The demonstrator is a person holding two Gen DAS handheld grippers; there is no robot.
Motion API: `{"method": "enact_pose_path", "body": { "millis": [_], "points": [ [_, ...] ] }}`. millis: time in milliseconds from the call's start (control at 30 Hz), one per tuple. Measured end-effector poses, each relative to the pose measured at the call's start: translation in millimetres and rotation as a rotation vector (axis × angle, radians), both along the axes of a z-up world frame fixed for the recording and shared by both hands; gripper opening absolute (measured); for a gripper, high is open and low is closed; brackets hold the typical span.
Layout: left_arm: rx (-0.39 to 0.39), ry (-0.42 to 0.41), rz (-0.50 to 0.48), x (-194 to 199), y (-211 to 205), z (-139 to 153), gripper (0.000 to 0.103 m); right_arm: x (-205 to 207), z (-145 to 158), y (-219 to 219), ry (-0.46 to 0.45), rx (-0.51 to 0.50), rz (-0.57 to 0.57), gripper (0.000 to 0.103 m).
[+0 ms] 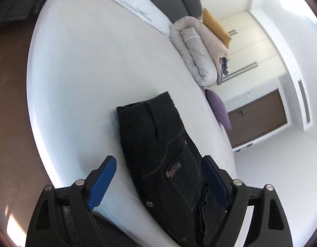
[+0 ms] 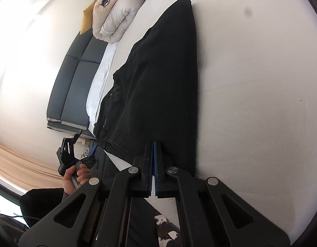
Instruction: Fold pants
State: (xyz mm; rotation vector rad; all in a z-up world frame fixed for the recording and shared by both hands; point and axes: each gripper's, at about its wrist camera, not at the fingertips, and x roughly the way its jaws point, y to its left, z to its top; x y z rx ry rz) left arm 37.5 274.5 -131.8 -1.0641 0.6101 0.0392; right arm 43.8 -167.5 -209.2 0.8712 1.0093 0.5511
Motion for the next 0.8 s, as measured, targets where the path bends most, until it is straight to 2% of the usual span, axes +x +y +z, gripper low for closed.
{"method": "enact_pose_path", "body": {
  "millis": [167,267,467,567,700,733,800],
  "points": [
    [-0.116,-0.009,-0.024,5,6,-19,0.086,-1,0,-2,0.006,-0.002,-0.007,0.0],
    [-0.14,-0.018,-0.046,13,4,-24,0.086,-3,-1,-4,0.004,-0.003,-0.008,0.0],
    [-0.245,-0.044,-0.034,21,9,-32,0.086,-2,-1,-3,0.002,-0.003,-0.008,0.0],
    [-0.26,-0.052,-0.062,33,5,-31,0.086,-2,-1,-3,-0.001,-0.002,-0.008,0.0],
    [-0.371,-0.085,-0.045,40,7,-45,0.083,-1,-1,-4,-0.001,0.0,-0.007,0.0],
    [-0.376,-0.087,-0.046,42,8,-45,0.078,-1,-1,-4,0.0,0.002,-0.008,0.0],
    [-0.359,-0.073,-0.071,46,7,-45,0.06,0,1,-4,0.004,0.003,-0.006,0.0]
  ]
}}
